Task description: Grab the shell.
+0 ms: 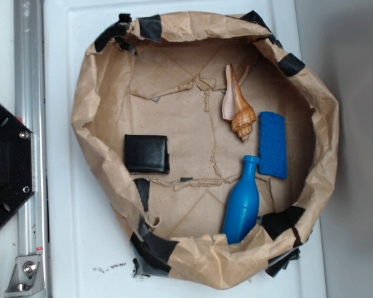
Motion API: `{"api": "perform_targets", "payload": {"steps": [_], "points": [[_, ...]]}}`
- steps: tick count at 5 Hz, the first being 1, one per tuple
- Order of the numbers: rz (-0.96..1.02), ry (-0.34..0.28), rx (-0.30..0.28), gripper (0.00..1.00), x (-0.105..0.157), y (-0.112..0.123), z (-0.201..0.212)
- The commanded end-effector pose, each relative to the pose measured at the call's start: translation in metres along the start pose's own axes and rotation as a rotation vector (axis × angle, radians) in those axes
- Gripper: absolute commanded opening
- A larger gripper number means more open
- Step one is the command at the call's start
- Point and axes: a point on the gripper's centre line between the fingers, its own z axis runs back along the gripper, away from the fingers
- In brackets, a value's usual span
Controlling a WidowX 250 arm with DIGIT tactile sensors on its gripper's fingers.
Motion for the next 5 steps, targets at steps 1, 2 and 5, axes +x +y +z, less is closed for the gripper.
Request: {"api": "perform_targets", "payload": {"steps": [1,2,5], "points": [[0.000,0.000,0.000,1.00,0.000,0.000,0.000],[-0.079,-0.003,0.218,1.00,0.045,0.020,-0.051],[-0.663,-0.148,0.200,1.00,0.145,0.037,-0.152]]}}
